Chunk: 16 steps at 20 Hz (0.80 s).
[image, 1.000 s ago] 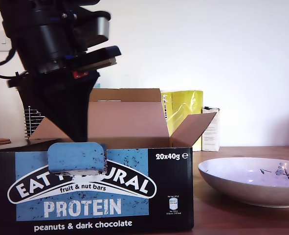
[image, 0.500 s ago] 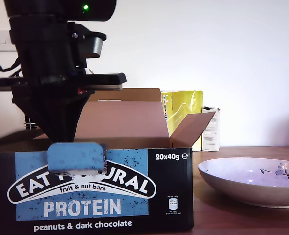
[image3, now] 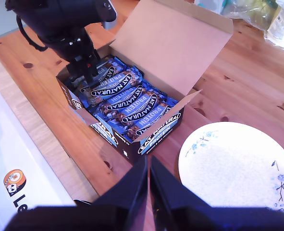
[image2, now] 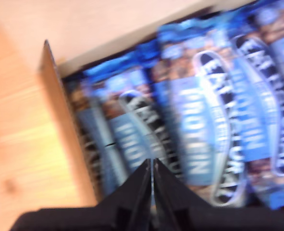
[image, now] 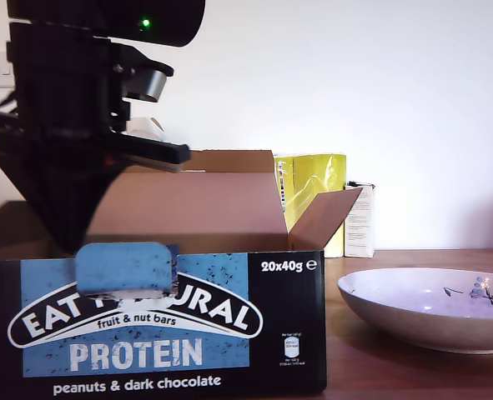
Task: Spread the side flaps of the carton box of snackbars
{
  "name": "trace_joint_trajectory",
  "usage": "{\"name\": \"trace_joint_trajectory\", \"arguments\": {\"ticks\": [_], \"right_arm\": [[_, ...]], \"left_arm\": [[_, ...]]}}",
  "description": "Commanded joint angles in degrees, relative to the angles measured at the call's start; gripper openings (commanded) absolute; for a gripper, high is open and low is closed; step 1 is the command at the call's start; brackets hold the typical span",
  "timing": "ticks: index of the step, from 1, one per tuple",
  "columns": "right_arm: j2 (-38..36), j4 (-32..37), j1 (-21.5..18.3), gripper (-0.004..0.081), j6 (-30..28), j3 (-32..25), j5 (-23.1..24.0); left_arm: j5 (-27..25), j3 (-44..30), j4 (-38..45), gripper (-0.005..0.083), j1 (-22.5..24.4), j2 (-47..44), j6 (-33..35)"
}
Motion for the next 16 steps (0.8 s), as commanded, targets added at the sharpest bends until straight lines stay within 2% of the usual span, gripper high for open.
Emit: {"name": "trace_joint_trajectory", "arguments": {"ticks": [1,9,16], "right_arm": [[0.3,0.4,0.3,-0.0013,-0.4,0.1,-0.4],[0.6,-0.1,0.3,-0.0013,-1.0,0.1,-0.4],[0.6,-0.1,0.3,-0.0013,-1.0,0.1,-0.4]], "left_arm": [[-1.7,0.7,-2.4,-0.0019,0.3,0.9,-0.2],[-8.1,2.5,-9.9,-0.0019,1.4,0.8,-0.1],[-10.8,2.5,-12.0,-0.0019,3.8,0.8,-0.1]]}}
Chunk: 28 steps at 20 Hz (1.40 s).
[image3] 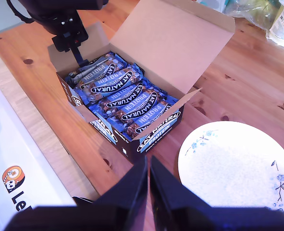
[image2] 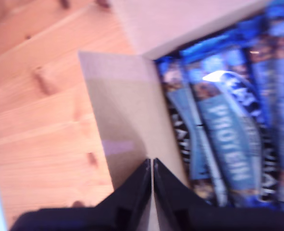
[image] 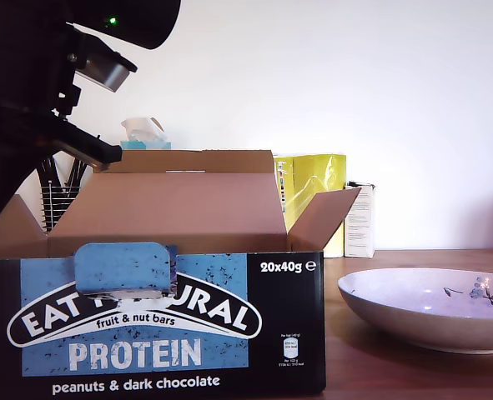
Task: Spread the side flaps of the carton box of snackbars
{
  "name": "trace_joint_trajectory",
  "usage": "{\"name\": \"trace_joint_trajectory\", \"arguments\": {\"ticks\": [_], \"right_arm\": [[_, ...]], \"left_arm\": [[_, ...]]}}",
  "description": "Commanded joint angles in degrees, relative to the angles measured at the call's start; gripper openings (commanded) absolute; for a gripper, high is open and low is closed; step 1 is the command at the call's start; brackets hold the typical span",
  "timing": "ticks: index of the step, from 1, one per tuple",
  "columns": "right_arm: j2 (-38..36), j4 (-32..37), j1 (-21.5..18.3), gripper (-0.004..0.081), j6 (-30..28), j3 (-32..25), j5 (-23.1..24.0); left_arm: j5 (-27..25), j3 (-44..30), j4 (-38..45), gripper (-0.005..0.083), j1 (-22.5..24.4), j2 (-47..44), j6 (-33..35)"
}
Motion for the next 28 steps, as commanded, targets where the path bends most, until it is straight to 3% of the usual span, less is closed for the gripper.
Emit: {"name": "trace_joint_trajectory", "arguments": {"ticks": [1,8,17,23,28], "right_arm": [[0.2,0.2,0.3,-0.0013,-0.1,0.1,-0.4],[0.2,0.3,0.3,-0.0013,-0.4,0.1,-0.3],[0.2,0.4,0.3,-0.0013,-0.5,0.1,-0.4],[0.2,0.4,0.3,-0.0013,-0.5,0.1,-0.4],[0.3,0.5,0.3,-0.0013,-0.4,0.1,-0.4]], "left_arm": [[-0.3,-0.4,-0.4,-0.0019,0.9,0.8,-0.1],[2.3,-1.1,0.3,-0.0020,3.7,0.9,0.7],[5.2,-7.8,7.4,-0.0020,6.2,0.9,3.1],[10.4,-9.4,12.1,-0.0020,6.3,0.9,4.2],[10.6,-9.4,12.6,-0.0020,6.3,-0.1,6.4]]}}
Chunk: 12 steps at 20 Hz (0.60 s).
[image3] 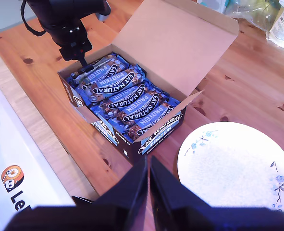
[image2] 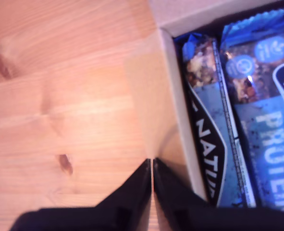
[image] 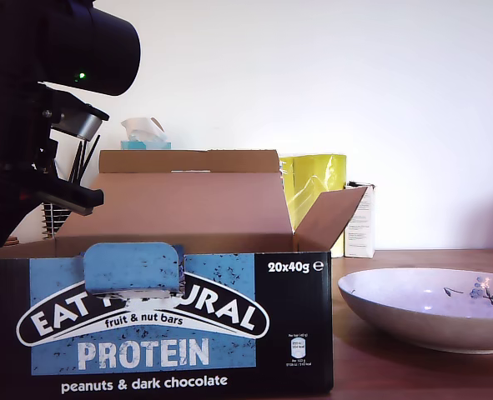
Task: Spread the side flaps of the carton box of snackbars
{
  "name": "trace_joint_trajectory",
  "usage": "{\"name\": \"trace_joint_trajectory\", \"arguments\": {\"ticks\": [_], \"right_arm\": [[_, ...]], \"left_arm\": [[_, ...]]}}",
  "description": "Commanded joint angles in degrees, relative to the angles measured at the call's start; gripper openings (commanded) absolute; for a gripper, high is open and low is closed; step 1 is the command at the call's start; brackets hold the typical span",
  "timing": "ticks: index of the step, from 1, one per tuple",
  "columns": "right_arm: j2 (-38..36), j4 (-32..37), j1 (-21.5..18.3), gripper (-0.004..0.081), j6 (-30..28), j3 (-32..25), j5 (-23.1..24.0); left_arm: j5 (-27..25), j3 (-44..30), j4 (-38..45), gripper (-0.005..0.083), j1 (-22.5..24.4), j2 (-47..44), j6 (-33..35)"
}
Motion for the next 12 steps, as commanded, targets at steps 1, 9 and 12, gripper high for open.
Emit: {"name": "trace_joint_trajectory", "arguments": {"ticks": [1,9,12], "right_arm": [[0.4,0.4,0.3,-0.0013,-0.1,0.1,-0.4],[3.6,4.0,0.3,-0.0013,4.5,0.1,-3.4],[3.7,8.1,0.2,-0.0013,7.7,-0.1,-3.2]], "left_arm": [[0.8,-1.4,0.7,-0.0020,-0.4,-1.4,0.7],[3.7,-1.5,2.1,-0.0020,-0.4,-19.6,4.4],[7.0,-2.0,7.4,-0.0020,-0.4,-24.9,8.3]]}}
